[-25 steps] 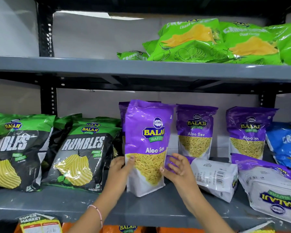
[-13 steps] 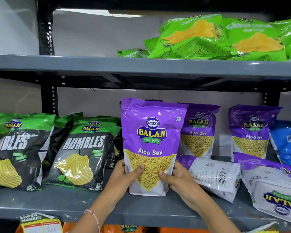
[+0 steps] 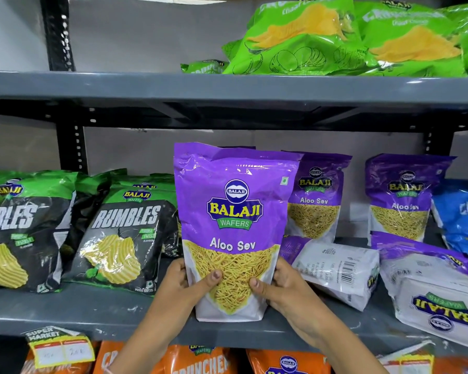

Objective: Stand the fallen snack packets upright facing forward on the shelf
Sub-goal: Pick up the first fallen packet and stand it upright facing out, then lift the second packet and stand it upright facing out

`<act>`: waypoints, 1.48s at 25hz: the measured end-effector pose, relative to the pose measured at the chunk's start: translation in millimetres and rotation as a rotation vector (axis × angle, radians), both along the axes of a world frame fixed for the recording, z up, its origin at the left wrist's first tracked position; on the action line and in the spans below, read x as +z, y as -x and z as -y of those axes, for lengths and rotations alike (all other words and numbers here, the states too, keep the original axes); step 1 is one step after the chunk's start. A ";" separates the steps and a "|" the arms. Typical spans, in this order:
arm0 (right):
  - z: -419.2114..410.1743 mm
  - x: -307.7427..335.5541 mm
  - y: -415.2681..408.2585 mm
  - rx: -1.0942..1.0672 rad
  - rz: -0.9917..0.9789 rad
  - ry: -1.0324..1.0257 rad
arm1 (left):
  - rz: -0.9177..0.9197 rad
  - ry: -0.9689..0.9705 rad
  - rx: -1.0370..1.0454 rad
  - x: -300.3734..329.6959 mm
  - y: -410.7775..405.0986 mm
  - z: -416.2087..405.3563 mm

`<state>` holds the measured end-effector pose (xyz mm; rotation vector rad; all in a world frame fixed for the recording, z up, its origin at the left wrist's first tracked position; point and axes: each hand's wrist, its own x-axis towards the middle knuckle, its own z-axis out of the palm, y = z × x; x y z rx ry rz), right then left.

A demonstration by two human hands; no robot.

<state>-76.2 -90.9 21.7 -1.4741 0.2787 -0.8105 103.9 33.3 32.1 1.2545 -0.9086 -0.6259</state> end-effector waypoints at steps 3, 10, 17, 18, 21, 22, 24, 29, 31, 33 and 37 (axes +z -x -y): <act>-7.3 0.7 1.9 0.002 -0.026 0.023 | -0.001 0.000 0.007 0.5 9.2 -4.9; 38.7 87.0 66.2 -0.670 -0.145 0.422 | -0.133 0.186 0.121 16.8 81.8 -7.7; 115.3 67.5 103.3 -0.643 -1.137 0.532 | -0.624 -0.235 -0.255 11.9 165.1 89.5; 118.0 68.2 110.0 -0.623 -1.155 0.528 | -0.633 -0.228 -0.239 13.5 165.5 98.2; 117.6 70.8 127.8 -0.605 -1.091 0.530 | -0.560 -0.179 -0.224 11.4 174.3 118.2; 112.9 70.4 132.0 -0.610 -1.076 0.540 | -0.526 -0.171 -0.205 8.7 178.4 122.4; 100.1 67.2 141.3 -0.620 -1.019 0.552 | -0.467 -0.113 -0.154 4.1 187.8 127.0; 85.7 40.6 164.1 -0.508 -0.417 0.240 | -0.167 0.160 -0.097 -2.7 198.4 125.2; 90.4 24.6 165.6 -0.521 -0.240 0.127 | -0.025 0.216 -0.090 7.8 192.6 122.6; 93.4 14.8 162.7 -0.575 -0.207 0.163 | 0.026 0.226 -0.073 14.5 178.1 132.2; 96.2 34.5 157.2 -0.652 0.045 -0.021 | -0.196 0.171 0.031 35.4 155.7 154.7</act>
